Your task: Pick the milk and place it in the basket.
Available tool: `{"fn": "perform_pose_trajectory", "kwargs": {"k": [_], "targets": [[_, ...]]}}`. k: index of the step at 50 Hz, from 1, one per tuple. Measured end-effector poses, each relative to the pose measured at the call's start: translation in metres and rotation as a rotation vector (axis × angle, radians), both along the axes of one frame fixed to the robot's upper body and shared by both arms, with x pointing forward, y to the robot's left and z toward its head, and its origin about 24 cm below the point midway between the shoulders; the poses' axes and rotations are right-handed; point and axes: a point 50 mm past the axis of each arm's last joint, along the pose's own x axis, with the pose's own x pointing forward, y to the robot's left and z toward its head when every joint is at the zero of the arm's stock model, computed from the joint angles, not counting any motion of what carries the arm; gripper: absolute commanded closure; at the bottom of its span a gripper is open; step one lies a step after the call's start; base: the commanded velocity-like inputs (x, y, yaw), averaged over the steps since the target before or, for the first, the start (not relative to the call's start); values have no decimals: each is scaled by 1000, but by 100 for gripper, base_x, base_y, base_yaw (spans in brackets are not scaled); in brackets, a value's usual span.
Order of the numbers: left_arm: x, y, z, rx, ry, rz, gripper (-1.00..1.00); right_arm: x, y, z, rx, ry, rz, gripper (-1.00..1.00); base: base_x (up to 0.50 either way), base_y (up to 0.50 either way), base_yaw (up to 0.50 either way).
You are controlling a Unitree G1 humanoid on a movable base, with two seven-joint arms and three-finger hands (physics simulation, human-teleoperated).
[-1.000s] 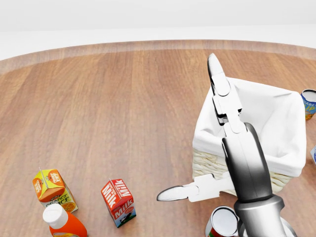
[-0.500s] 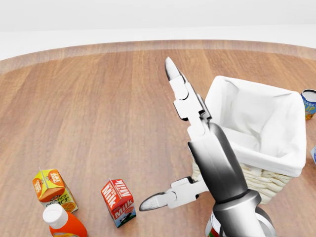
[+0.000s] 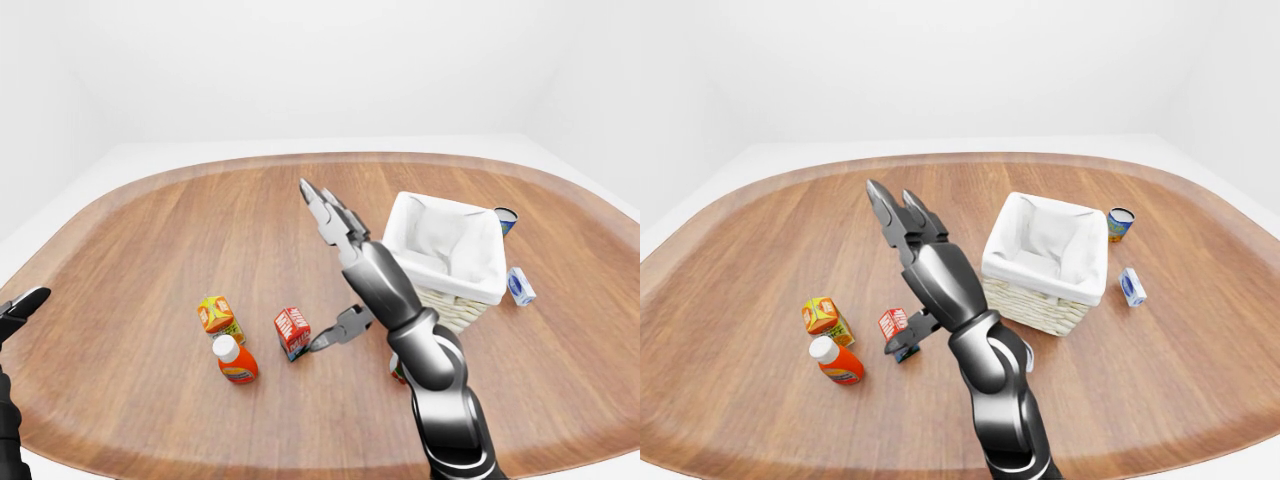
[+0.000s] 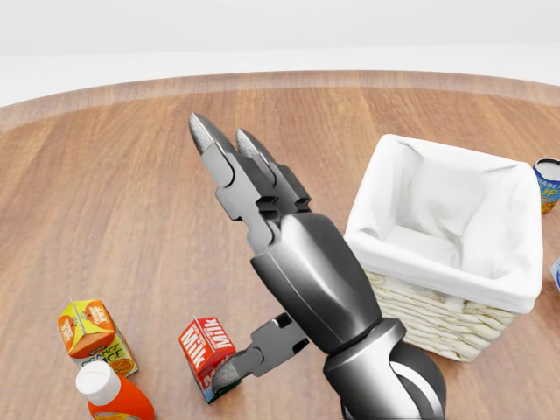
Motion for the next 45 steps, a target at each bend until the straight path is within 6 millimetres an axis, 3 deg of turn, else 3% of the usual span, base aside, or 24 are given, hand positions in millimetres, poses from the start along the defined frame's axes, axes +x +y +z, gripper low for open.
{"fn": "perform_pose_trajectory", "kwargs": {"k": [23,45], "targets": [[0,0,0,1,2,-1,-100,10,24,7,-214,5,39,-98,0,0,0],[0,0,0,2,3,-2,-100,25,40,-22,-373,147,52,-98,0,0,0]]}}
